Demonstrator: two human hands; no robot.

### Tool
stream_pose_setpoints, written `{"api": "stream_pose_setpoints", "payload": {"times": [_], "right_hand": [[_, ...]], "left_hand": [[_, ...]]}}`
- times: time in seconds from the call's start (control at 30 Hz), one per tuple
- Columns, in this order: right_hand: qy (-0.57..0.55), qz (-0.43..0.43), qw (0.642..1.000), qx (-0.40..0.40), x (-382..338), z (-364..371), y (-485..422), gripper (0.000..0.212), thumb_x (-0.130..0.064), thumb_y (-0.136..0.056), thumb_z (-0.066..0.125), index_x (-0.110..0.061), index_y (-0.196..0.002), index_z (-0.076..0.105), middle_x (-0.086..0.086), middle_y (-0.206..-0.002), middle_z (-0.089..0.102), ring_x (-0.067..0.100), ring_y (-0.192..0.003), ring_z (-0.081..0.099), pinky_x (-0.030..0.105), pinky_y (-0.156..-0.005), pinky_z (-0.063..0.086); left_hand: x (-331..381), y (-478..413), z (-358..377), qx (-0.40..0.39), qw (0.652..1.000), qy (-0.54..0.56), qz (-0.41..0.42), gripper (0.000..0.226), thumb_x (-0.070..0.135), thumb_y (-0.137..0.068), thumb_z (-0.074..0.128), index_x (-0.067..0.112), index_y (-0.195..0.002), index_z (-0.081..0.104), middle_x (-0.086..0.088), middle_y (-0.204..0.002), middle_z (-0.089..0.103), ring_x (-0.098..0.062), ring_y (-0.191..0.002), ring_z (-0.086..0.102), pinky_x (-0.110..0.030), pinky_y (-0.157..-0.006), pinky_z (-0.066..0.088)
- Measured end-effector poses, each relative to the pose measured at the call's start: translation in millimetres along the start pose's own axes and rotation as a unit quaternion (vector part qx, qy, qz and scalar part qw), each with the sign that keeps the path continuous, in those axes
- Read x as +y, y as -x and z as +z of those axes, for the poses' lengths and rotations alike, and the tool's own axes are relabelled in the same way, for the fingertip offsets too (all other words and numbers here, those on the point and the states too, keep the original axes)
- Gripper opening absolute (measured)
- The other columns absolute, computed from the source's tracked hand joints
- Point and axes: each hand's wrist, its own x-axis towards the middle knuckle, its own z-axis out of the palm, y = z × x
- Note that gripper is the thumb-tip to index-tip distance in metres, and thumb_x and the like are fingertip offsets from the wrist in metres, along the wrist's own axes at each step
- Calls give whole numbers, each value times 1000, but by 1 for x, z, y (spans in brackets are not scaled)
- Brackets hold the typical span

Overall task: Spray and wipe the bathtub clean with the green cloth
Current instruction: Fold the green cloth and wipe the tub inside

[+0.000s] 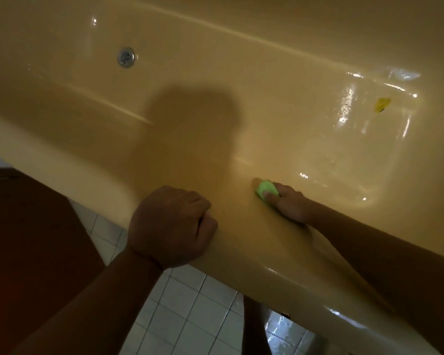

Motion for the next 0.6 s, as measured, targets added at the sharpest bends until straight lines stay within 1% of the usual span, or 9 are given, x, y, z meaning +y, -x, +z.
{"api": "stream_pose_setpoints", "payload": {"times": [0.07, 0.1, 0.2, 0.27, 0.33, 0.4, 0.47, 0.53, 0.6], "right_hand": [[30, 66, 997, 23, -6, 8, -18, 67, -62, -106, 33, -29, -164, 21, 12, -168, 27, 37, -152, 26, 42, -123, 20], [29, 57, 998, 18, -20, 12, -13, 67, -62, -106, 33, -30, -164, 22, 11, -168, 27, 36, -152, 26, 42, -123, 20], [-39, -114, 993, -6, -66, 18, 54, 59, -62, -104, 40, -34, -156, 41, -4, -159, 44, 20, -145, 40, 38, -122, 28], [-41, -238, 970, -12, -92, 14, 118, 57, -65, -102, 39, -37, -151, 44, -16, -148, 51, 12, -138, 45, 36, -116, 35], [-24, -308, 951, -30, -92, 9, 150, 51, -56, -105, 43, -36, -152, 43, -19, -142, 50, 10, -138, 43, 28, -114, 33], [-36, -286, 957, -31, -86, 3, 146, 54, -56, -103, 44, -37, -154, 42, -24, -147, 47, 3, -142, 39, 23, -117, 29], [-63, -233, 970, -31, -74, 3, 110, 58, -61, -99, 44, -35, -150, 48, -21, -145, 53, 0, -136, 46, 30, -117, 34], [-45, -180, 982, -23, -45, 6, 54, 68, -75, -93, 42, -35, -146, 52, -13, -141, 58, 7, -131, 54, 40, -116, 39], [-8, -81, 997, 8, -17, 5, -1, 93, -95, -80, 35, -38, -153, 43, -5, -151, 52, 20, -138, 50, 46, -120, 36]], "left_hand": [[-5, 1, -1, -3, 1000, -4, -3, 41, 32, -97, 42, 13, -77, 72, -5, -77, 70, -31, -64, 61, -44, -65, 47], [-8, 1, -1, -4, 1000, -3, -4, 42, 33, -98, 42, 13, -77, 72, -5, -77, 70, -31, -64, 61, -45, -66, 47], [-12, 1, -2, 2, 1000, -11, -4, 40, 33, -98, 43, 15, -76, 71, -4, -78, 70, -31, -66, 60, -45, -68, 46], [-15, 1, -4, 8, 1000, -14, -6, 37, 32, -98, 44, 16, -75, 69, -4, -76, 68, -32, -65, 59, -44, -67, 44], [-17, 1, -6, 10, 1000, -12, -7, 37, 32, -98, 44, 16, -73, 67, -4, -73, 65, -32, -63, 57, -44, -65, 43], [-19, 0, -7, 12, 1000, -9, -12, 38, 32, -97, 44, 15, -73, 68, -4, -73, 66, -33, -63, 58, -45, -65, 45], [-21, 1, -7, 9, 1000, -6, -17, 39, 32, -95, 44, 14, -74, 70, -5, -75, 69, -32, -65, 61, -46, -67, 47], [-25, 0, -6, 7, 1000, -2, -19, 40, 32, -95, 43, 13, -75, 72, -6, -76, 71, -32, -66, 63, -46, -68, 48], [-29, 0, -6, 4, 1000, -7, -18, 40, 33, -95, 43, 14, -75, 72, -5, -77, 71, -33, -67, 63, -46, -69, 48]]}}
